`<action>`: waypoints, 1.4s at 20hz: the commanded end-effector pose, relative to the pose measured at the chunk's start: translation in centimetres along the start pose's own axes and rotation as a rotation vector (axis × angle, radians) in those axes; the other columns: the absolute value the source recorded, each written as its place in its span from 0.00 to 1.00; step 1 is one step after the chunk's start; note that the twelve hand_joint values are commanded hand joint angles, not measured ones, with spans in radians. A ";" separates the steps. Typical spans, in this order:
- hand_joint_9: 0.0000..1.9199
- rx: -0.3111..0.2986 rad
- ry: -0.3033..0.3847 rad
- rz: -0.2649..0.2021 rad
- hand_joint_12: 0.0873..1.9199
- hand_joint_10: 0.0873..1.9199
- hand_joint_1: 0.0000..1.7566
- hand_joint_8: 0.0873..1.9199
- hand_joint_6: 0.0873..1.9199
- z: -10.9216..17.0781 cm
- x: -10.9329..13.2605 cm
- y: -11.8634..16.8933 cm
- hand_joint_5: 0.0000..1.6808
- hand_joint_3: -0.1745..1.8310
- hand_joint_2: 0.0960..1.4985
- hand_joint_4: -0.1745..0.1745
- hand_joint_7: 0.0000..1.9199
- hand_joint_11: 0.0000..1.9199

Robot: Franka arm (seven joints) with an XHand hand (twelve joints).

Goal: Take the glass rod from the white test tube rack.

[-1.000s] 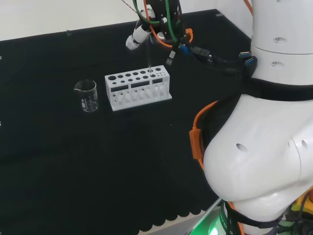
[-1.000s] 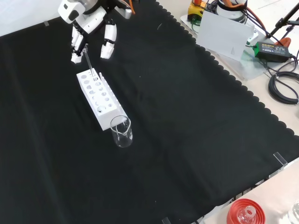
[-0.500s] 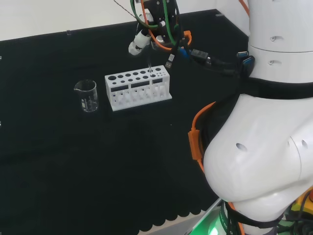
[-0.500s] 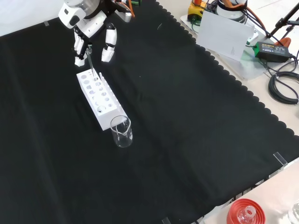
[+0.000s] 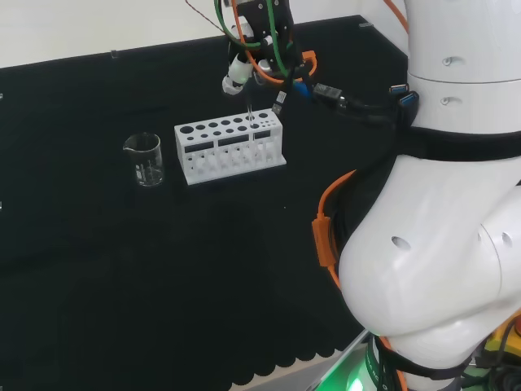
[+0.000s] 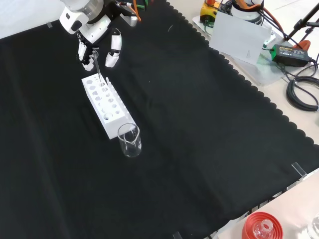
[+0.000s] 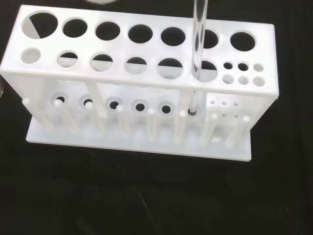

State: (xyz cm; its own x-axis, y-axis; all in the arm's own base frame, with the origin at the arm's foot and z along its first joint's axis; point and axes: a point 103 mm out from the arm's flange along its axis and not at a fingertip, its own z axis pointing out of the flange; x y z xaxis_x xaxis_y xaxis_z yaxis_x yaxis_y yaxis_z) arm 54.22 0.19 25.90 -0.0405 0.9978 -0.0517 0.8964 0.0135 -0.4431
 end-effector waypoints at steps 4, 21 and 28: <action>0.58 -0.009 0.008 0.026 0.49 0.26 0.52 0.38 0.43 -0.5 -0.5 0.0 0.38 0.35 0.50 0.00 0.40 0.63; 0.75 -0.113 -0.014 -0.026 0.31 0.13 0.67 0.45 0.57 -0.7 -0.5 0.0 0.53 0.11 0.73 0.00 0.55 0.80; 0.82 -0.320 -0.055 -0.049 0.29 0.25 0.75 0.40 0.41 -1.8 0.2 -0.9 0.65 0.43 0.41 0.00 0.68 0.80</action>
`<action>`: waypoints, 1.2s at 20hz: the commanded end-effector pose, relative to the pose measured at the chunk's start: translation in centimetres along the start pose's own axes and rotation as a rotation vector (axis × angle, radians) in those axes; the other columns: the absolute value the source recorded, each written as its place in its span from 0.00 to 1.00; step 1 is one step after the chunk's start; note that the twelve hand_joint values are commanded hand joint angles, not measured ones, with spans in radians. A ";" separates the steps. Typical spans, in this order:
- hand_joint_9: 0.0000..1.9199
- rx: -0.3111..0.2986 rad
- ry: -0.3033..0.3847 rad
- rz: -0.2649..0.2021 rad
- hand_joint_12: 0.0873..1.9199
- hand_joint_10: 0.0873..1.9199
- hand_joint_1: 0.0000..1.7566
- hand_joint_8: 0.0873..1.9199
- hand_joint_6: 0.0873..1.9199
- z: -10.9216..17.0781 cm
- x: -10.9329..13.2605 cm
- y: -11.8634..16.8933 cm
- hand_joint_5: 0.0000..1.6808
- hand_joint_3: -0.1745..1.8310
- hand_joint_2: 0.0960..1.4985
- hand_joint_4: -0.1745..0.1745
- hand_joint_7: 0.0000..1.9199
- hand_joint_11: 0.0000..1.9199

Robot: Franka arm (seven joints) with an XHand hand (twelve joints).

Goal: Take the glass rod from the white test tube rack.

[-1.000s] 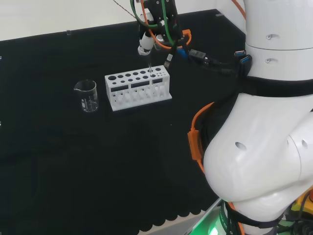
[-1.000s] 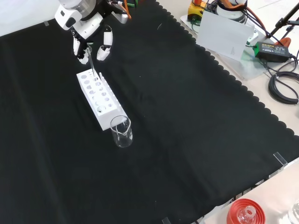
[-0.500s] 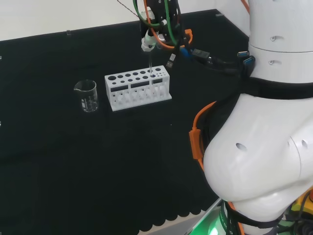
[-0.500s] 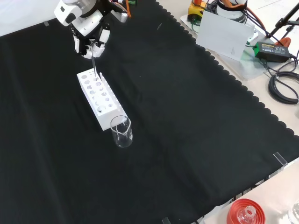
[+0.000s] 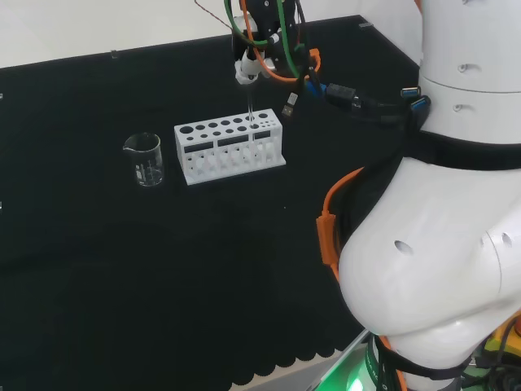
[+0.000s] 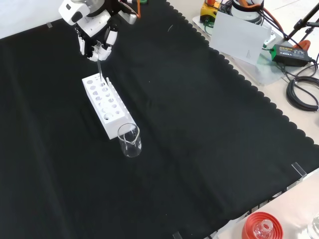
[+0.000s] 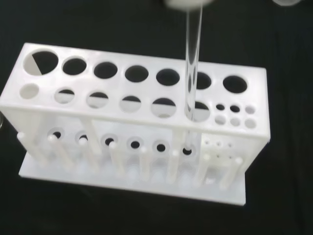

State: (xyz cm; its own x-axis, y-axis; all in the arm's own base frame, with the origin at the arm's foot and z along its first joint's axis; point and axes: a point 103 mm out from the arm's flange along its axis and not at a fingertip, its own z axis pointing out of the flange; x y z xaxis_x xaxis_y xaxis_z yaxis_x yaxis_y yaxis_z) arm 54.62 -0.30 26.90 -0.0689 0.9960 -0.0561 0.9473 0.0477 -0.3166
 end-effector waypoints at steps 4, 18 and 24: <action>0.85 -0.179 -0.034 -0.023 0.29 0.22 0.76 0.36 0.35 -1.1 0.7 -1.1 0.68 0.46 0.37 0.00 0.71 0.81; 0.89 -0.116 -0.078 -0.012 0.28 0.16 0.76 0.32 0.29 -3.9 0.6 -3.0 0.71 0.44 0.38 0.00 0.73 0.81; 0.89 -0.156 -0.041 -0.034 0.28 0.16 0.76 0.31 0.29 -4.6 -0.3 -4.0 0.71 0.44 0.38 0.00 0.73 0.82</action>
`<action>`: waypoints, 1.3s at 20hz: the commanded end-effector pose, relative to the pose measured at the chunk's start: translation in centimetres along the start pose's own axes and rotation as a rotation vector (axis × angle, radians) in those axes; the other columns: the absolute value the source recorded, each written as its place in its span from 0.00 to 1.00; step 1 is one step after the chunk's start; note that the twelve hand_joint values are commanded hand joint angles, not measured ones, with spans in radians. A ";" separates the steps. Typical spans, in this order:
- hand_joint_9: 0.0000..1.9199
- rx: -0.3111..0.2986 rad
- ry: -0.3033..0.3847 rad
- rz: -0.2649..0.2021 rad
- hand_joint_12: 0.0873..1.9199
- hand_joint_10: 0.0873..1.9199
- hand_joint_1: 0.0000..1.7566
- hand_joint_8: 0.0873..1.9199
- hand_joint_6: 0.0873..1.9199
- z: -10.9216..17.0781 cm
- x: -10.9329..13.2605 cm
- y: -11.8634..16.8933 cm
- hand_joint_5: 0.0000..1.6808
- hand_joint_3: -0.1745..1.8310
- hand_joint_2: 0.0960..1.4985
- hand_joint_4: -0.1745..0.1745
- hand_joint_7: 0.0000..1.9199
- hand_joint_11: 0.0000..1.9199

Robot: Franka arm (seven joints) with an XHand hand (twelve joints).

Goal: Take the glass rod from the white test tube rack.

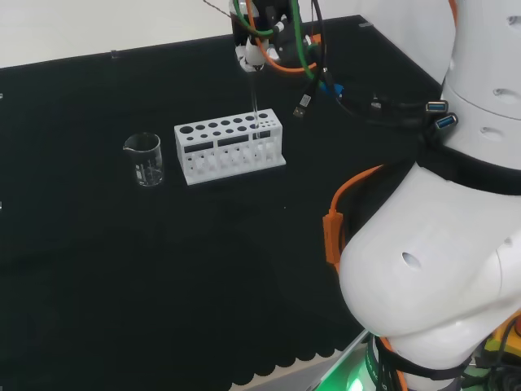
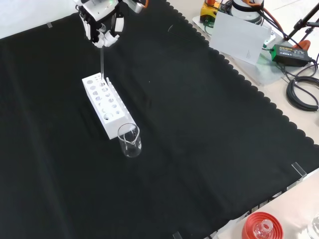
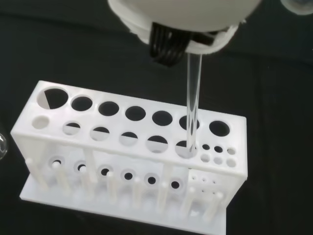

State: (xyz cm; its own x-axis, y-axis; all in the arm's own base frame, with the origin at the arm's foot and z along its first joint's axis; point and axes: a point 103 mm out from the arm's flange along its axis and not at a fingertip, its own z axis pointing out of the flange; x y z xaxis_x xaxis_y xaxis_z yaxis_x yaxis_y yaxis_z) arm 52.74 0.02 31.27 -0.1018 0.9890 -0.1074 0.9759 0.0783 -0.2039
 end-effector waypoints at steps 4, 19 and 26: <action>0.90 -0.016 -0.015 -0.007 0.28 0.15 0.76 0.31 0.28 -3.5 1.0 -1.6 0.71 0.43 0.38 0.00 0.73 0.82; 0.90 -0.046 -0.018 -0.018 0.28 0.15 0.76 0.31 0.27 -7.4 1.2 -3.9 0.71 0.42 0.39 0.00 0.73 0.82; 0.90 -0.058 -0.026 -0.018 0.28 0.14 0.76 0.31 0.27 -8.3 1.6 -4.8 0.71 0.42 0.39 0.00 0.73 0.82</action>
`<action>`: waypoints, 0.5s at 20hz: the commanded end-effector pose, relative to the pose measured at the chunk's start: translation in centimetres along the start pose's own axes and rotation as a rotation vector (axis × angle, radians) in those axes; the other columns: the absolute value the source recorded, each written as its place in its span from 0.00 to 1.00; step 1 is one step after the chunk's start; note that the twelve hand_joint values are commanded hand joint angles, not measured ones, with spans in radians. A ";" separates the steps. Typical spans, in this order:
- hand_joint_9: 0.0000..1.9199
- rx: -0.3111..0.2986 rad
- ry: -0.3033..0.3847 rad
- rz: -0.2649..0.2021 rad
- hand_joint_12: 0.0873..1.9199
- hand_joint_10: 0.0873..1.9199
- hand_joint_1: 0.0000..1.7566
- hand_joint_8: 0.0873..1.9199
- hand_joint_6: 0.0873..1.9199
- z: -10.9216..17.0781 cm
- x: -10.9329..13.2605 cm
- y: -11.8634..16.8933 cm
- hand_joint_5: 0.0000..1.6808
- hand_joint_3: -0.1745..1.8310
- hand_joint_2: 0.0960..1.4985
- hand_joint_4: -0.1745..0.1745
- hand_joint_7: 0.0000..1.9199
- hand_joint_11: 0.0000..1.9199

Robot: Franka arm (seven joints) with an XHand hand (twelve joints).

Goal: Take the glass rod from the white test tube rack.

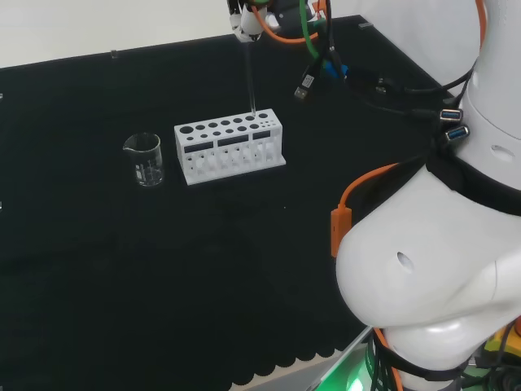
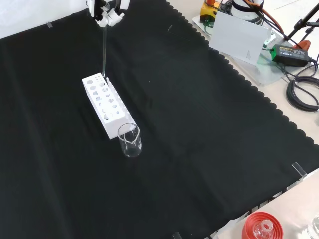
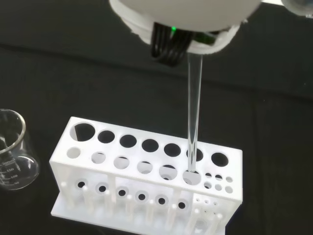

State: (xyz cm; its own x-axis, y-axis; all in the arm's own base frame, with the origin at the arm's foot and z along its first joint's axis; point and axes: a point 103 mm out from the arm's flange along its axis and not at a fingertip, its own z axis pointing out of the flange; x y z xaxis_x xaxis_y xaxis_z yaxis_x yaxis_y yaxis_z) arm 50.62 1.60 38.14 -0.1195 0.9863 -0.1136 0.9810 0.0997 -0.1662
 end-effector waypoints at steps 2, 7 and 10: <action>0.91 -0.019 -0.013 -0.003 0.28 0.14 0.76 0.31 0.27 -1.9 0.5 -1.5 0.71 0.42 0.39 0.00 0.73 0.82; 0.91 -0.034 -0.007 -0.003 0.28 0.14 0.76 0.31 0.27 -1.6 0.1 -1.9 0.71 0.42 0.40 0.00 0.73 0.82; 0.91 -0.025 -0.014 0.007 0.28 0.14 0.76 0.31 0.27 -1.8 -0.2 -1.9 0.71 0.41 0.40 0.00 0.73 0.82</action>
